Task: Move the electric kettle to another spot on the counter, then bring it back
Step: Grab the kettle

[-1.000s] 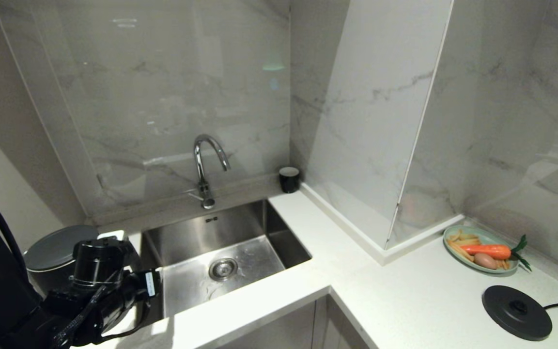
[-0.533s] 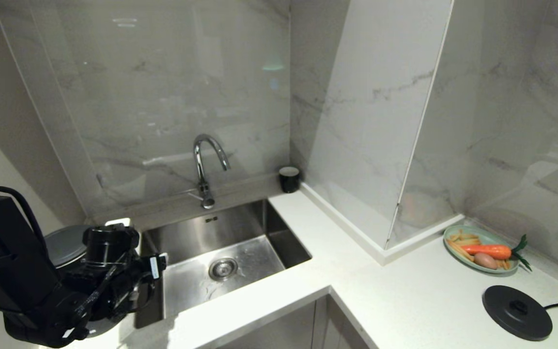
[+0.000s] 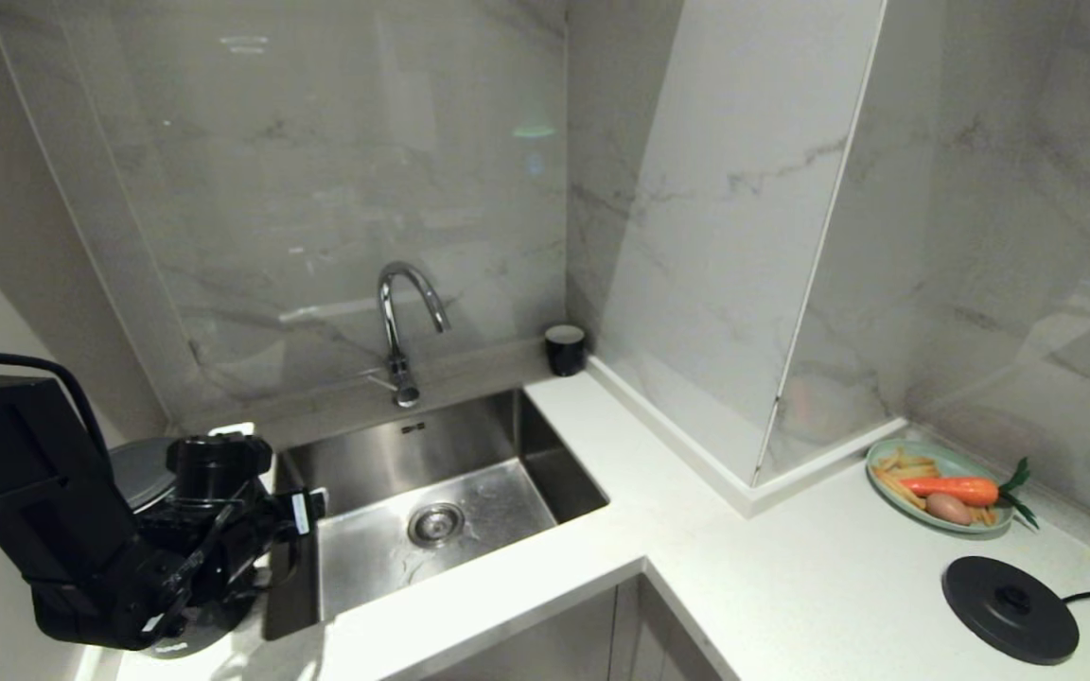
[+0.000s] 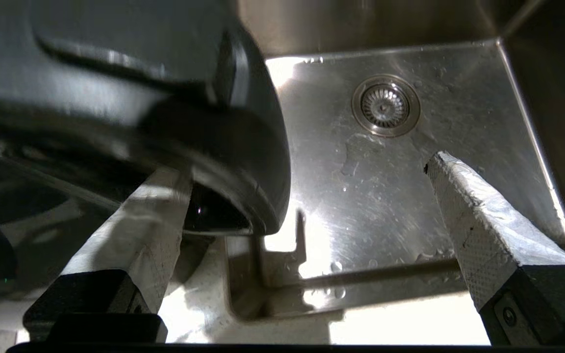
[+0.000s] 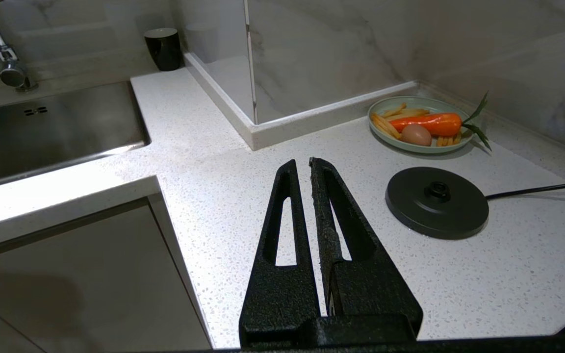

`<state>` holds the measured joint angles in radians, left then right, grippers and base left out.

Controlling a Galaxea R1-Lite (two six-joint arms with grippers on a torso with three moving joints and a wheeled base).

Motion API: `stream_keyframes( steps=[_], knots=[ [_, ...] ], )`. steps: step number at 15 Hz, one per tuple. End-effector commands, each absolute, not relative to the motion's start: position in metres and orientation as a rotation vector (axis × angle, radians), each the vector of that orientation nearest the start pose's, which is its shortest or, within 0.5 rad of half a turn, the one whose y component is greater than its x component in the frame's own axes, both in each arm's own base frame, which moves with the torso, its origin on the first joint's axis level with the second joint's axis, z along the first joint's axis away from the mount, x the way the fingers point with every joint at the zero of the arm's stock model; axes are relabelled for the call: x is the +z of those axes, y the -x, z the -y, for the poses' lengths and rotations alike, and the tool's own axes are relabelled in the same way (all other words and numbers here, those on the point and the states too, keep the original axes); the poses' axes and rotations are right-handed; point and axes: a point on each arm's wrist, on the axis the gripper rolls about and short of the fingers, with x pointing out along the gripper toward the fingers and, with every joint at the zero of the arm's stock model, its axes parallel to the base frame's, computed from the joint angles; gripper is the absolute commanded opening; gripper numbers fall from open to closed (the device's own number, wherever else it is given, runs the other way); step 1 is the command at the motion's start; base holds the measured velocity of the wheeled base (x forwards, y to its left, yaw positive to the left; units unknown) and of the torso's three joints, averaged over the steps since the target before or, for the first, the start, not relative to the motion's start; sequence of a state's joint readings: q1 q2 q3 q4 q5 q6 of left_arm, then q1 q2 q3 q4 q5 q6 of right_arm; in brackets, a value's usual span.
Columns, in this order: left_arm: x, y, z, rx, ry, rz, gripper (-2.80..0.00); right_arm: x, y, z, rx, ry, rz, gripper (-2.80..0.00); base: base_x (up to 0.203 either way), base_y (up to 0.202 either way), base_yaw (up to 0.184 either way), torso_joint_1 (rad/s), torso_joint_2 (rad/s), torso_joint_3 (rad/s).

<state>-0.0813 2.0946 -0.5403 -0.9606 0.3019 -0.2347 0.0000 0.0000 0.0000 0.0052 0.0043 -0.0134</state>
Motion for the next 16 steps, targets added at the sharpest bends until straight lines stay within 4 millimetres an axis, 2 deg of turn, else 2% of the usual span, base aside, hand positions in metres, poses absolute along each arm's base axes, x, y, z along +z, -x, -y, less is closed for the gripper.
stream_keyframes(
  steps=[1,9,16],
  knots=[
    [0.03,-0.317,0.019,0.282,0.119,-0.54,0.0,0.075,0.023,0.0,0.005,0.014,-0.005,-2.8,0.0,0.0,0.0,0.0,0.0,0.0],
    [0.026,-0.332,0.019,0.277,0.124,-0.524,0.0,0.075,0.023,0.0,0.005,0.014,-0.005,-2.8,0.0,0.0,0.0,0.0,0.0,0.0],
    [0.019,-0.343,0.008,0.311,0.134,-0.519,0.0,0.075,0.023,0.0,0.005,0.014,-0.005,-2.8,0.0,0.0,0.0,0.0,0.0,0.0]
  ],
)
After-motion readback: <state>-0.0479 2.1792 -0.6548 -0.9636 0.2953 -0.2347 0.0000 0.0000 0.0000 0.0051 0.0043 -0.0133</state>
